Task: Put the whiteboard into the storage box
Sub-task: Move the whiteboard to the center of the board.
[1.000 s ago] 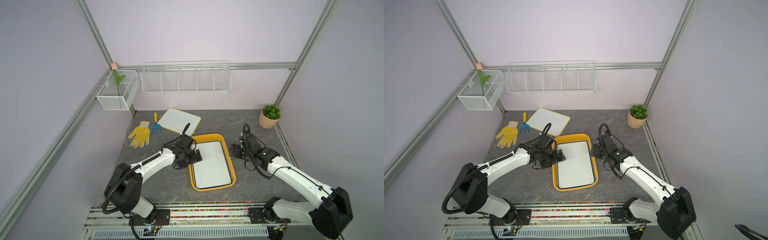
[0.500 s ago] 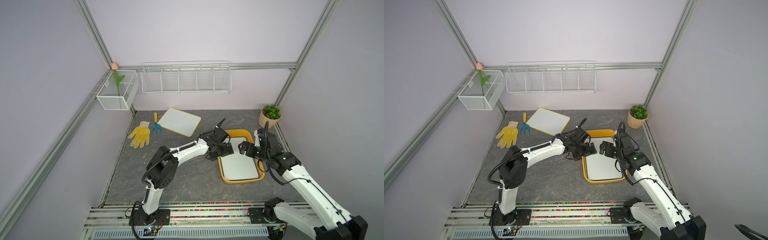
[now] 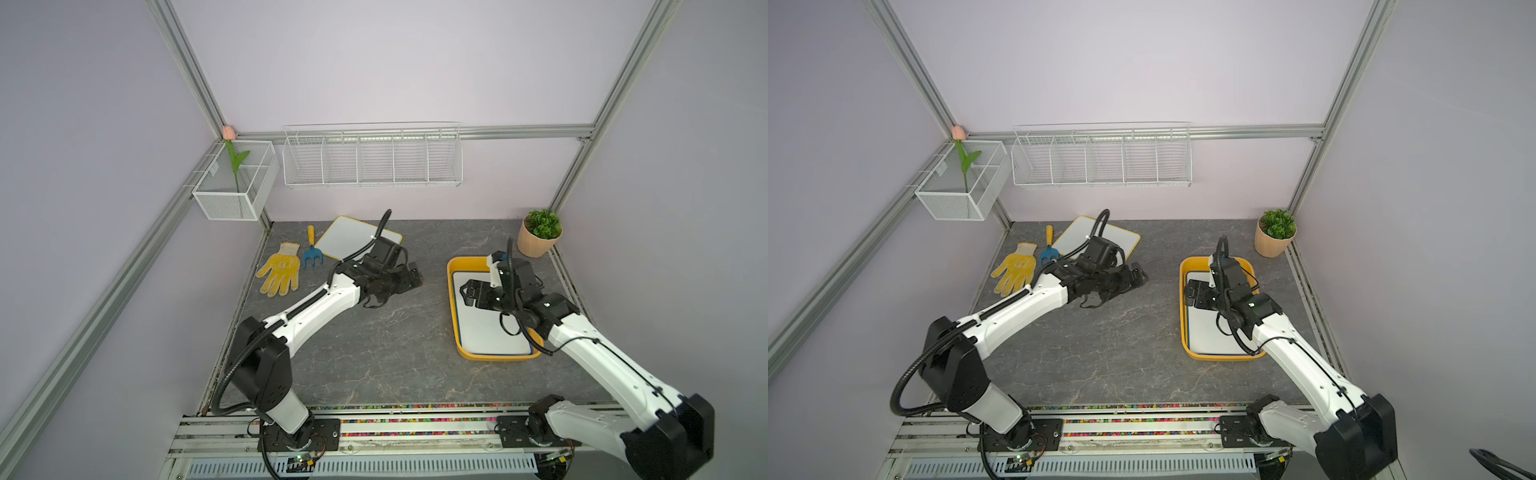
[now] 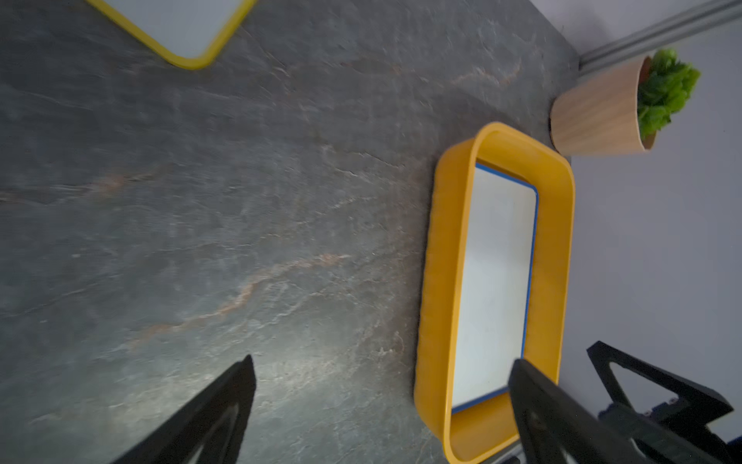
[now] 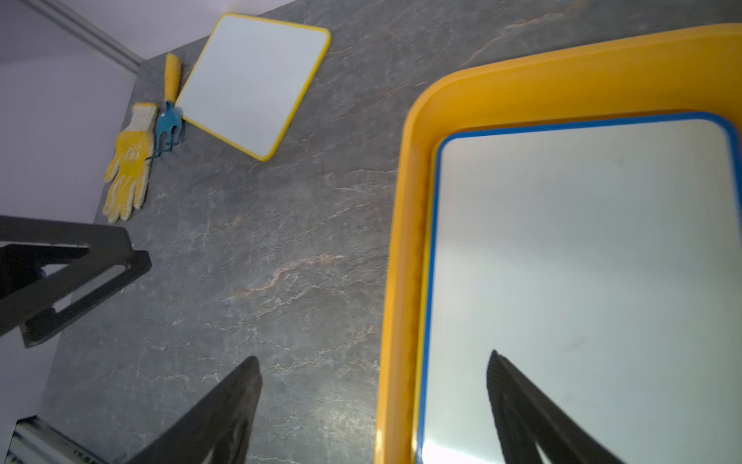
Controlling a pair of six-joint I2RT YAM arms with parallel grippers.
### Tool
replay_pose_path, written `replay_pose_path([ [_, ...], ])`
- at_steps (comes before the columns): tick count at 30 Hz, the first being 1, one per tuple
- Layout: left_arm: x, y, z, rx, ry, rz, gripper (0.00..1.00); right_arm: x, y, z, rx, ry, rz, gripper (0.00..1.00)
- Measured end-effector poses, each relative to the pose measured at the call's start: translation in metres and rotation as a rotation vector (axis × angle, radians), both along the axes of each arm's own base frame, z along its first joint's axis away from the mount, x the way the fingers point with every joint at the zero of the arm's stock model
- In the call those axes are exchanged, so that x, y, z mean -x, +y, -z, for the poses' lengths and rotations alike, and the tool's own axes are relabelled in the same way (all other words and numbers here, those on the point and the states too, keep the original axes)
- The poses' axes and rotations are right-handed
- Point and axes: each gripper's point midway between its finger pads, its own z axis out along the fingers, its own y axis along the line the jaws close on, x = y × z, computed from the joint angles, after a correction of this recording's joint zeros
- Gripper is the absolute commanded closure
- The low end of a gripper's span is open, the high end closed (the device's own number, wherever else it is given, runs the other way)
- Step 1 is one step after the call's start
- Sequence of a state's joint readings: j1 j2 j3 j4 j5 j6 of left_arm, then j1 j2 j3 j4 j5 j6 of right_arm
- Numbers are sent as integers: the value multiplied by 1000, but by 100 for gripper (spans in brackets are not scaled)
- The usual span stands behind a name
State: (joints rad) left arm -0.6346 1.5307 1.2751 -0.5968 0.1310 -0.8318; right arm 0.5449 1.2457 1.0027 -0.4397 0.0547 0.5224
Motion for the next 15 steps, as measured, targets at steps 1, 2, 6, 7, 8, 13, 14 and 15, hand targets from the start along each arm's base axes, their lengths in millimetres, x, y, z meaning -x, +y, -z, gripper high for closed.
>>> replay_pose_path([
  [1, 0, 13, -2, -4, -6, -27, 0, -4, 19, 0, 0, -5, -35, 11],
  [2, 0, 24, -3, -5, -10, -50, 0, -8, 34, 1, -1, -10, -65, 11],
  [6, -5, 66, 0, 0, -15, -156, 0, -26, 100, 10, 3, -28, -174, 11],
  [7, -9, 77, 3, 3, -9, -188, 0, -34, 114, 16, 5, -27, -190, 11],
  [8, -12, 85, 6, 5, -3, -214, 0, -41, 125, 22, 6, -21, -201, 11],
  [13, -40, 116, 27, 11, 33, -322, 0, -87, 168, 61, 19, 2, -205, 11],
  [14, -45, 119, 32, 3, 44, -330, 0, -94, 174, 66, 19, -1, -204, 11],
  [15, -52, 120, 38, -8, 54, -333, 0, -102, 180, 73, 18, -5, -201, 11],
])
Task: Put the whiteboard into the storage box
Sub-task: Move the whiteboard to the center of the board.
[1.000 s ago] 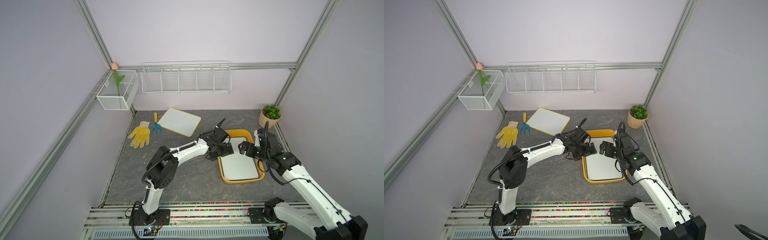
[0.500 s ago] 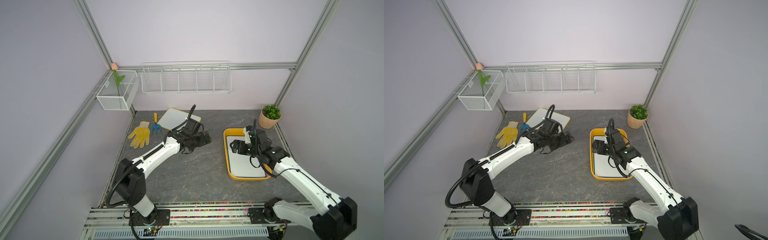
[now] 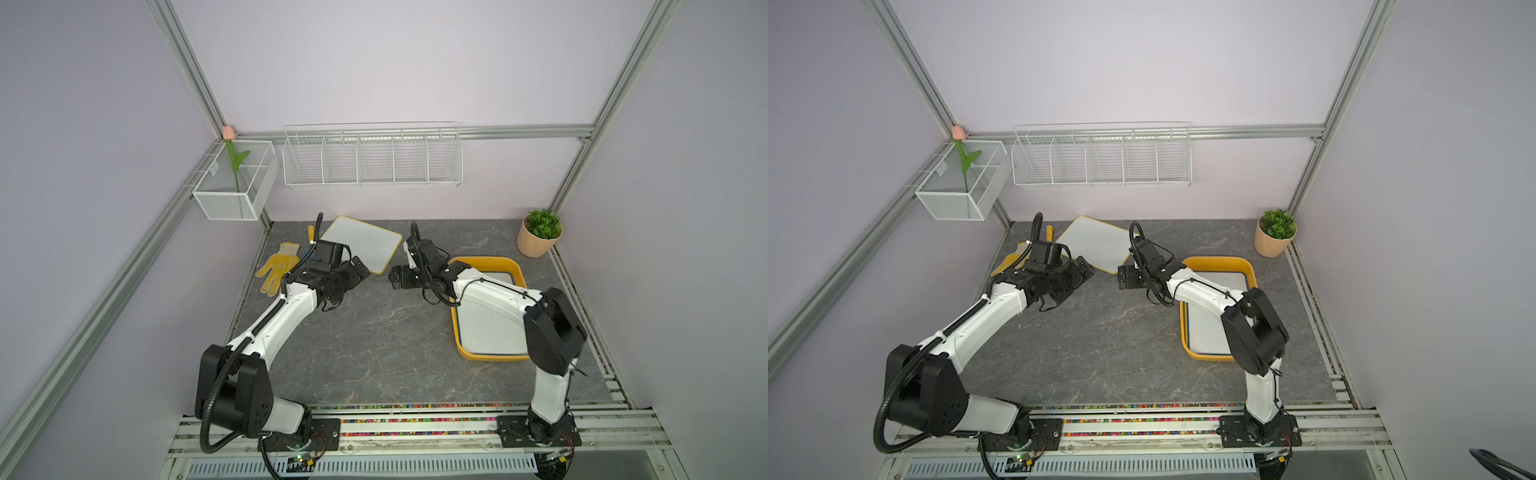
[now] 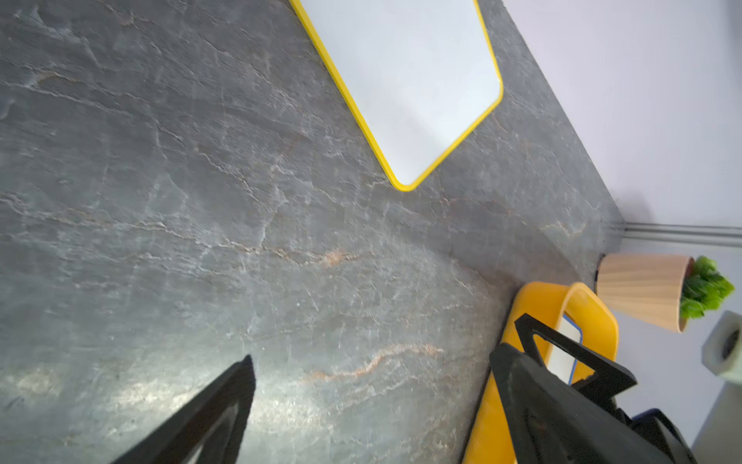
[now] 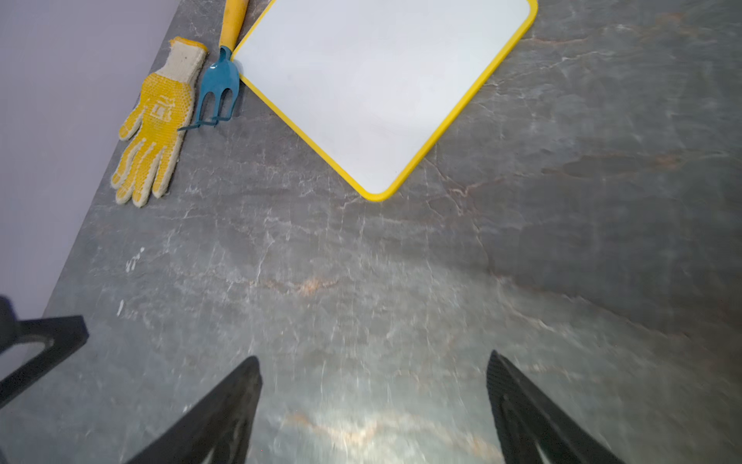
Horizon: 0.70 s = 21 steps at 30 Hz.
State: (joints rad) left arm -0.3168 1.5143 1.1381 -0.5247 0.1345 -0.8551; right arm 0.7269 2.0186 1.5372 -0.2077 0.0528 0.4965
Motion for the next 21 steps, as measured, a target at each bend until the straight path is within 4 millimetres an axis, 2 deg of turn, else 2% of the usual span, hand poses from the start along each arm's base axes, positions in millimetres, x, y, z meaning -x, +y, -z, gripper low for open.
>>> replay_pose_path([
  [3, -24, -5, 11, -40, 21, 32, 0, -13, 9, 14, -8, -15, 7, 11],
  [6, -54, -14, 17, -81, 16, 82, 0, -18, 7, 20, -25, -35, 17, 10],
  [9, -83, -24, 23, -116, -1, 137, 1, -16, -4, 24, -37, -55, 34, 10],
  [13, -114, -34, 35, -161, -12, 205, 3, -3, -25, 24, -27, -65, 57, 10],
  [16, -128, -41, 51, -194, -12, 265, 4, 6, -36, 13, -38, -81, 59, 10],
  [21, -126, -45, 77, -252, 5, 393, 5, 15, -42, -5, -64, -118, 48, 9],
])
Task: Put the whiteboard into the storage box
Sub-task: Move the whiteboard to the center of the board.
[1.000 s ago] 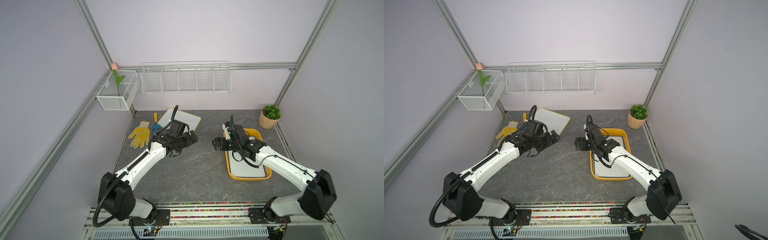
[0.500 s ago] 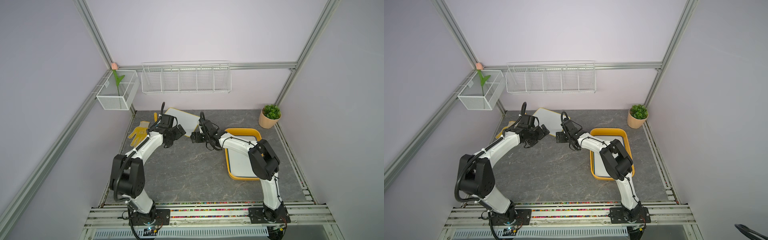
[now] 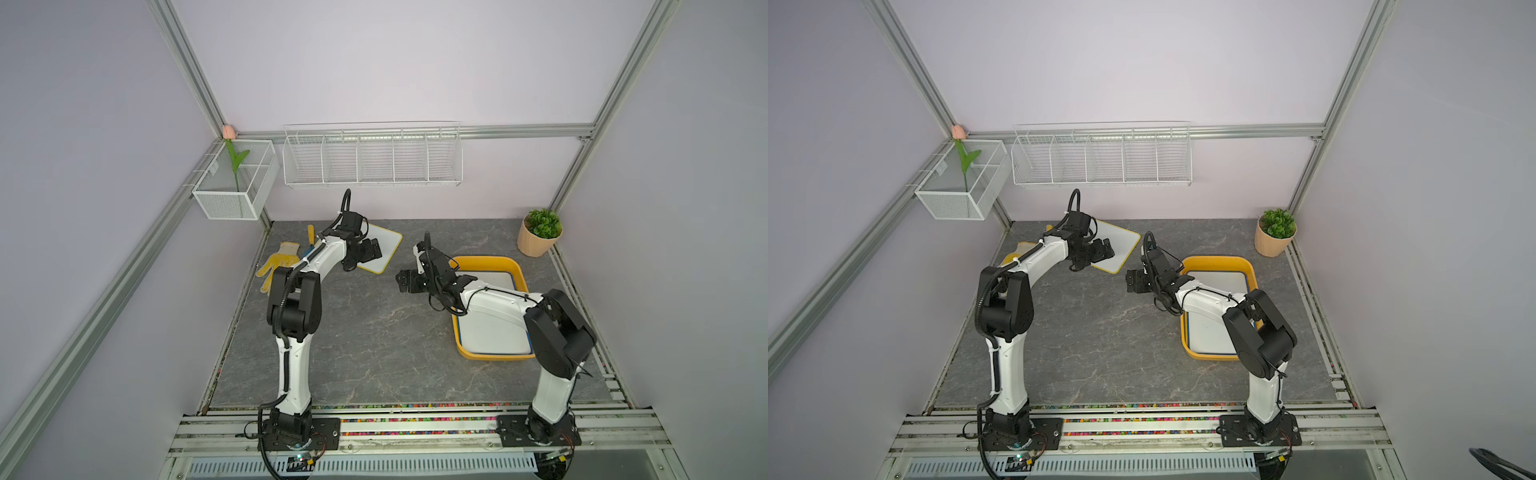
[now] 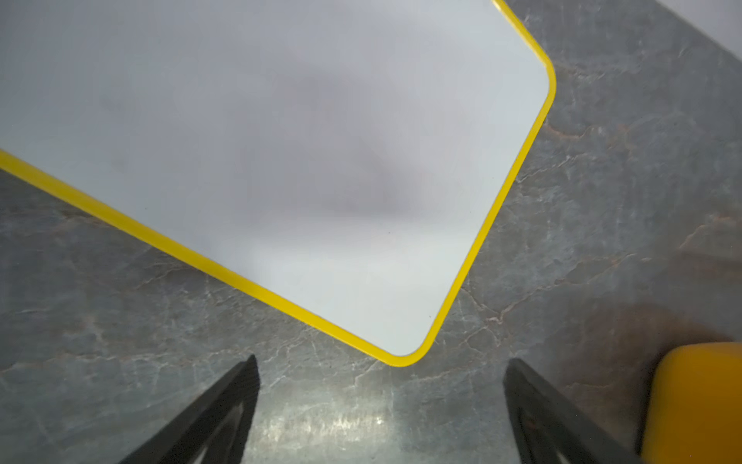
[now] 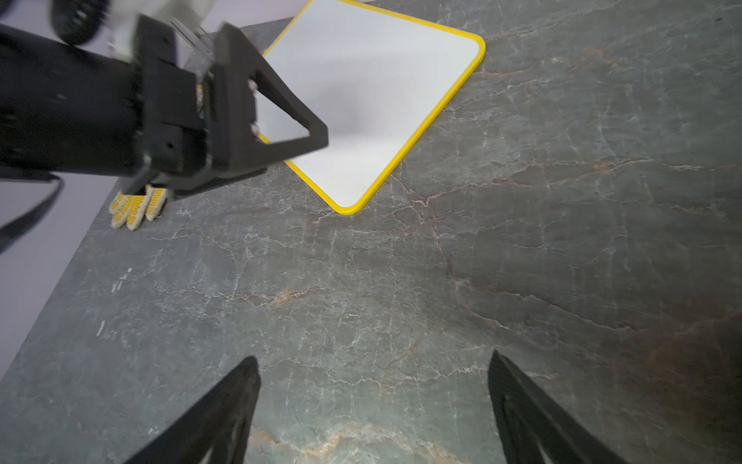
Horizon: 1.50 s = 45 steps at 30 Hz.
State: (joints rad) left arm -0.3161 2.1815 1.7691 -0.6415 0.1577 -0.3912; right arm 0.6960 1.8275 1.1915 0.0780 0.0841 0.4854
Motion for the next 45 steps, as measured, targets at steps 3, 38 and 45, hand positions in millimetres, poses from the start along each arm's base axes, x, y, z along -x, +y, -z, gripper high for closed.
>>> replay_pose_path([
  [3, 2, -1, 4, -36, -5, 65, 5, 3, -2, 0, -2, -8, -7, 9],
  [38, -17, -11, 36, -159, 120, 235, 5, 16, -9, 26, 24, 38, -30, 7],
  [45, -12, -9, 38, -186, 129, 237, 6, 15, -11, 26, 24, 38, -24, 6],
])
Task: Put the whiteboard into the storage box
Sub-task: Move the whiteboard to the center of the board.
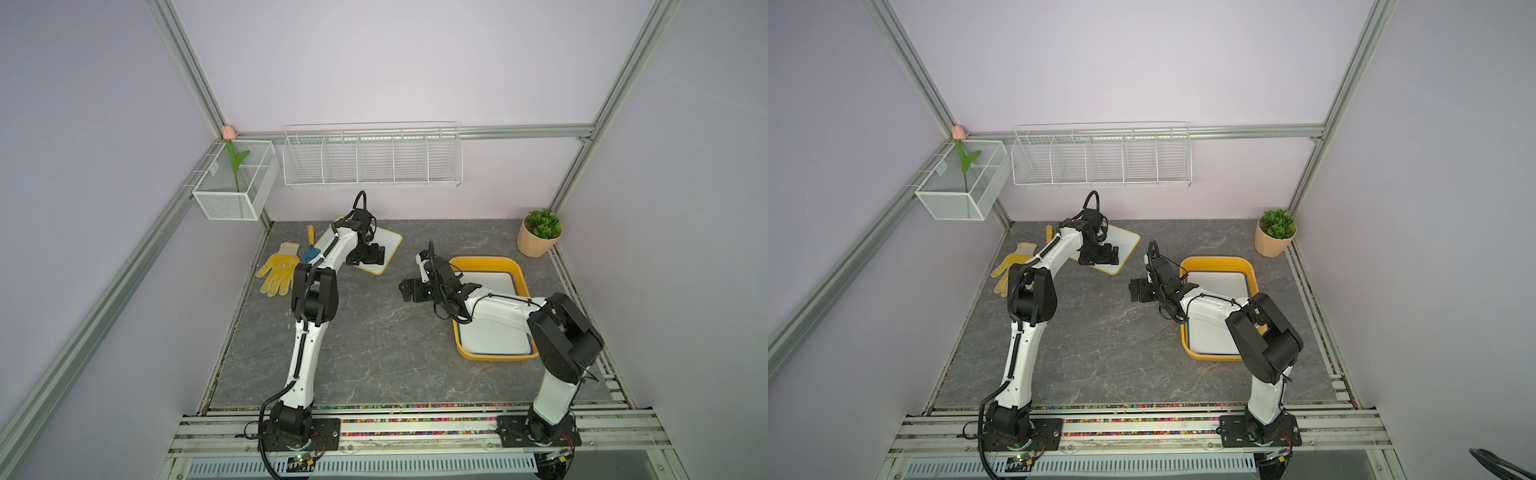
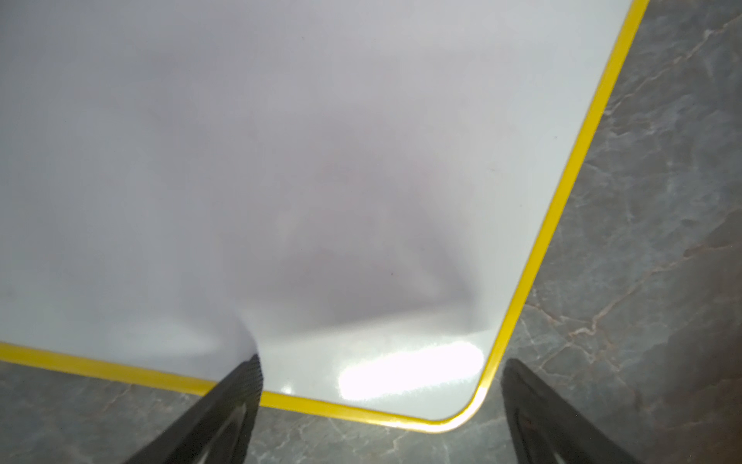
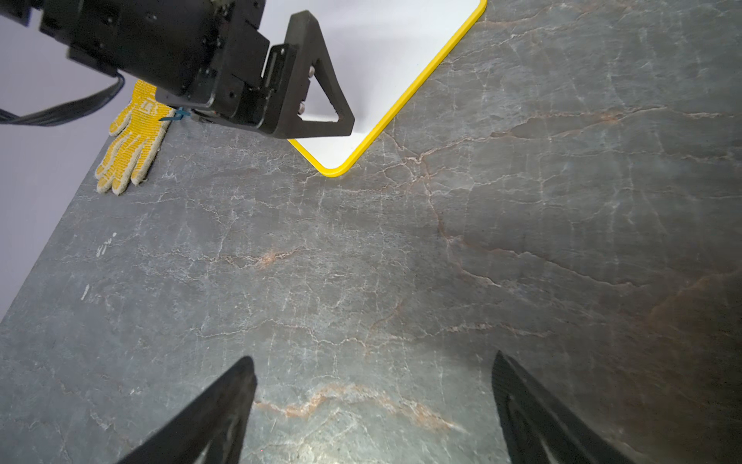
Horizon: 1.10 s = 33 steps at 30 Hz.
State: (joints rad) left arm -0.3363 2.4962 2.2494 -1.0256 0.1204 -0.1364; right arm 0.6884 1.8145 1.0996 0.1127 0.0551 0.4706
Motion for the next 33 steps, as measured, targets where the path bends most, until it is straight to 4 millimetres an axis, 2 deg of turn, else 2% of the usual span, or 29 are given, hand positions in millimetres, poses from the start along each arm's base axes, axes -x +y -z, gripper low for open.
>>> replay_pose_path([
  [8, 16, 1, 2, -45, 17, 26, 6, -6, -19, -4, -1, 0, 38, 6],
  [13, 35, -2, 4, -68, 44, 47, 6, -10, -33, -17, -6, -11, 68, 6],
  [19, 66, -12, 5, -83, 77, 87, 6, -16, -53, -36, -12, -36, 114, 6],
  [22, 84, -17, 5, -86, 86, 105, 6, -16, -63, -40, -3, -37, 137, 6],
  [33, 151, -31, 7, -74, 91, 166, 6, -10, -75, -32, 35, -1, 157, 6],
])
